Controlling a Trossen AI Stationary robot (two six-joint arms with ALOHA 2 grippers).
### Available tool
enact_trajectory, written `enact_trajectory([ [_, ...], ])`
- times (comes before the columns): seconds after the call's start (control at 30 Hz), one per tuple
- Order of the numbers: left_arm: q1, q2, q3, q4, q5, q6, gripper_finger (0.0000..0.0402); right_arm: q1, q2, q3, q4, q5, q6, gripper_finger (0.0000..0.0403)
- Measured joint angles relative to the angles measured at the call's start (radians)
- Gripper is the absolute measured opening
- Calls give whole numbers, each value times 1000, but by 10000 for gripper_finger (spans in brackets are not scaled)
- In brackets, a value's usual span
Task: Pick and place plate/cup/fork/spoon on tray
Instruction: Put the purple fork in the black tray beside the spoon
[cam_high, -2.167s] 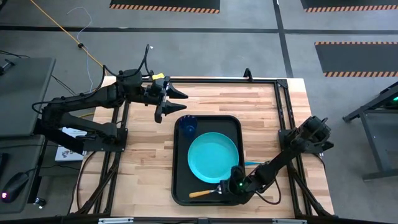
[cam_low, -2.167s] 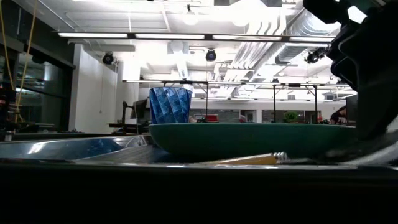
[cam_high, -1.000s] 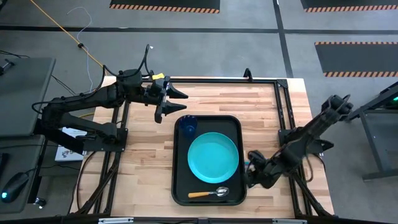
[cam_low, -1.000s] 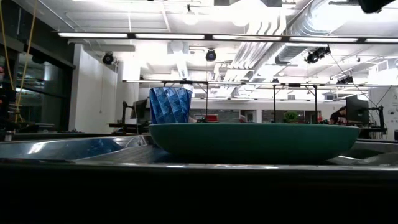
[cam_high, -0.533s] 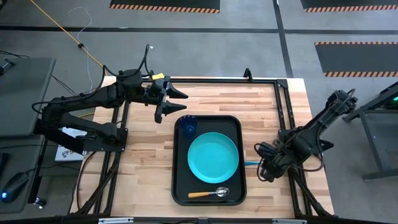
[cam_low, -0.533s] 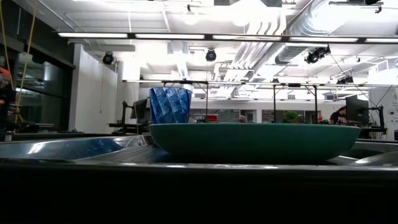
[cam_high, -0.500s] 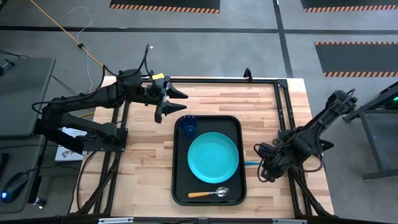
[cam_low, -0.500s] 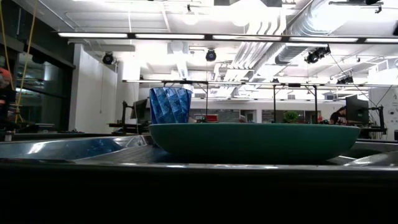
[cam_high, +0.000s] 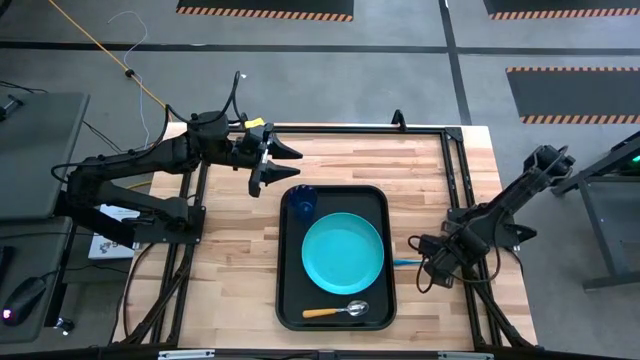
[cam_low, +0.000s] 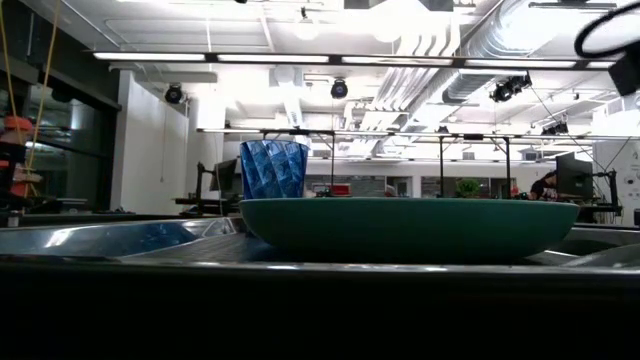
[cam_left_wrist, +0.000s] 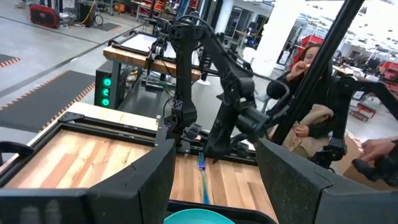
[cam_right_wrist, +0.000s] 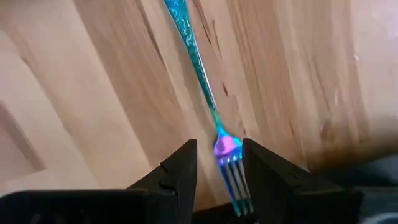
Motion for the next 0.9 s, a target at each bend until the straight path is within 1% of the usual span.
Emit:
enact_trajectory([
  [0.2,0,0,0,0,-2,-1,215,0,0,-97,135,-17,-97,119],
  [0.4,0,0,0,0,-2,-1,215,0,0,-169,217,-13,-100,119],
  [0.57,0,0,0,0,-3,-1,215,0,0,-215,291,-31,-120,119],
  [0.7,0,0,0,0,-36,-1,215,0,-1,-252,339,-28,-123,119],
  [0.9,0,0,0,0,-47,-9,215,0,-2,-272,358,-20,-140,119],
])
